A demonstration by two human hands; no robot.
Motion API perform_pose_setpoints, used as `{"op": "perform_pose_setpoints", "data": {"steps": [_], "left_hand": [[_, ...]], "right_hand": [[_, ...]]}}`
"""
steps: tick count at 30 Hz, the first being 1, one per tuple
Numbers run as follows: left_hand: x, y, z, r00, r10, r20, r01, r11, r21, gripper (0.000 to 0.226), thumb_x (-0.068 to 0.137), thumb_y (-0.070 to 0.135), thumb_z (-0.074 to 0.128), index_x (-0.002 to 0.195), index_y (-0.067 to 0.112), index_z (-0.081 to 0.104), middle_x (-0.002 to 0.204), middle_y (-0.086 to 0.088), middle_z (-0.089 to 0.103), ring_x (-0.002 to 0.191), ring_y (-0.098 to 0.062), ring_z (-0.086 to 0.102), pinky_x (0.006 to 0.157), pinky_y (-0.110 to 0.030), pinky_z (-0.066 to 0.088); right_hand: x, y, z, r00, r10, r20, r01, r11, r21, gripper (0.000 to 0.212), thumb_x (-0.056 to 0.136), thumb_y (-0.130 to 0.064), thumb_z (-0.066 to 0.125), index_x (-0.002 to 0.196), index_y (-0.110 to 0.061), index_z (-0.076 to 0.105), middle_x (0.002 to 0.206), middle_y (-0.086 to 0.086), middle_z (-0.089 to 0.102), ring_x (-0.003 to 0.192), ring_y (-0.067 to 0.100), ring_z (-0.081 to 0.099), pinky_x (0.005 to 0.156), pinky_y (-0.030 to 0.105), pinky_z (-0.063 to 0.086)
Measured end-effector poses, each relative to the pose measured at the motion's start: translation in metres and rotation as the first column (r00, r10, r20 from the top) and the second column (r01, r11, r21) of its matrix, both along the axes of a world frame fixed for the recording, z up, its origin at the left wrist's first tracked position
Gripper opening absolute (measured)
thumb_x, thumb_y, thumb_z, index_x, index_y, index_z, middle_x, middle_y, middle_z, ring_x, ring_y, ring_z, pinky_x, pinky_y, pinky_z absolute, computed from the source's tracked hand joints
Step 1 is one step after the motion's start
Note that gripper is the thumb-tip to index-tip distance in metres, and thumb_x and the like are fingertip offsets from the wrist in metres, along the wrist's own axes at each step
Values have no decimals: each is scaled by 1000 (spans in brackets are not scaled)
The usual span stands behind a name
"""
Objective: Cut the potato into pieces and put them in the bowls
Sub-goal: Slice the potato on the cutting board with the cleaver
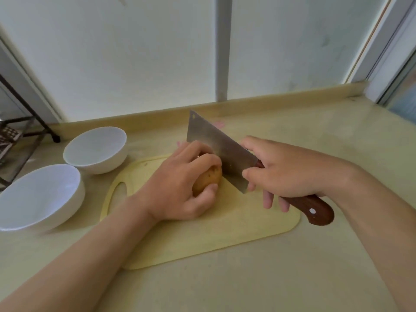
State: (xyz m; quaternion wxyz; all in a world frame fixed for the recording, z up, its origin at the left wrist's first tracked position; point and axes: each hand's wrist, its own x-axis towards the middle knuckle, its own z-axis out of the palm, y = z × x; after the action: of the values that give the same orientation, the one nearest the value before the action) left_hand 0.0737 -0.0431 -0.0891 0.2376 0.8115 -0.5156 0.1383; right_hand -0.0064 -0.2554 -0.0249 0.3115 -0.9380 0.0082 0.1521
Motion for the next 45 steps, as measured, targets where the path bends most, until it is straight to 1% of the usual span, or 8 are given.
{"op": "perform_pose_setpoints", "data": {"steps": [5, 11, 16, 19, 25, 32, 37, 45], "left_hand": [[-7, -3, 5, 999, 22, -33, -22, 1000, -6, 33, 77, 32, 61, 104, 12, 63, 106, -3, 52, 92, -26, 52, 83, -41, 46], [-18, -7, 0, 998, 56, -36, -58, 996, -64, 30, 75, 30, 63, 99, 13, 66, 104, -4, 54, 92, -26, 53, 78, -39, 47], [-18, -7, -2, 994, 91, 55, -91, 996, -9, 32, 76, 28, 65, 103, 10, 64, 106, -6, 53, 89, -27, 49, 79, -39, 45], [-19, -7, -2, 989, 93, 114, -93, 996, -3, 32, 76, 26, 66, 103, 8, 64, 104, -9, 53, 87, -27, 47, 78, -37, 45], [-19, -7, -3, 984, 88, 156, -87, 996, -13, 29, 76, 24, 64, 98, 5, 64, 98, -11, 52, 81, -28, 45, 73, -38, 44], [-19, -7, -3, 987, 94, 128, -92, 996, -20, 32, 78, 28, 61, 102, 7, 63, 99, -9, 52, 82, -25, 43, 75, -38, 44], [-19, -5, -3, 989, 99, 107, -96, 995, -29, 35, 79, 32, 57, 104, 8, 61, 100, -7, 52, 82, -22, 42, 74, -38, 45], [-18, -5, -4, 990, 111, 84, -111, 994, -5, 36, 78, 34, 56, 106, 12, 60, 104, -4, 52, 88, -22, 45, 77, -37, 45]], "right_hand": [[-6, 1, 1, 1000, 13, 11, -12, 999, -35, 26, 100, -15, 45, 122, -29, 47, 92, 10, 73, 56, 27, 73, 61, 49, 64], [-16, 5, 8, 999, 33, 35, -29, 992, -125, 28, 96, -17, 44, 121, -29, 45, 81, 9, 75, 49, 24, 69, 57, 42, 60], [-17, 7, 22, 995, 40, 92, -25, 988, -154, 21, 96, -15, 43, 109, -31, 41, 78, 7, 74, 49, 23, 69, 56, 41, 61], [-17, 14, 32, 992, 52, 113, -32, 985, -169, 31, 97, -15, 43, 110, -42, 36, 81, 6, 74, 49, 21, 69, 54, 37, 59], [-14, 26, 46, 989, 104, 102, -74, 963, -259, 20, 97, -17, 43, 112, -31, 43, 84, 10, 73, 53, 26, 71, 53, 41, 59], [-14, 36, 52, 996, 91, 11, -80, 923, -375, 16, 99, -15, 36, 90, -28, 34, 77, 16, 71, 55, 30, 72, 55, 38, 59], [-18, 38, 50, 995, 97, 9, -82, 884, -460, 13, 102, -15, 32, 92, -21, 27, 76, 15, 63, 44, 23, 60, 46, 33, 52], [-23, 23, 36, 993, 52, 106, -9, 927, -376, 16, 105, -17, 32, 92, -15, 41, 86, 15, 63, 40, 19, 61, 44, 35, 54]]}}
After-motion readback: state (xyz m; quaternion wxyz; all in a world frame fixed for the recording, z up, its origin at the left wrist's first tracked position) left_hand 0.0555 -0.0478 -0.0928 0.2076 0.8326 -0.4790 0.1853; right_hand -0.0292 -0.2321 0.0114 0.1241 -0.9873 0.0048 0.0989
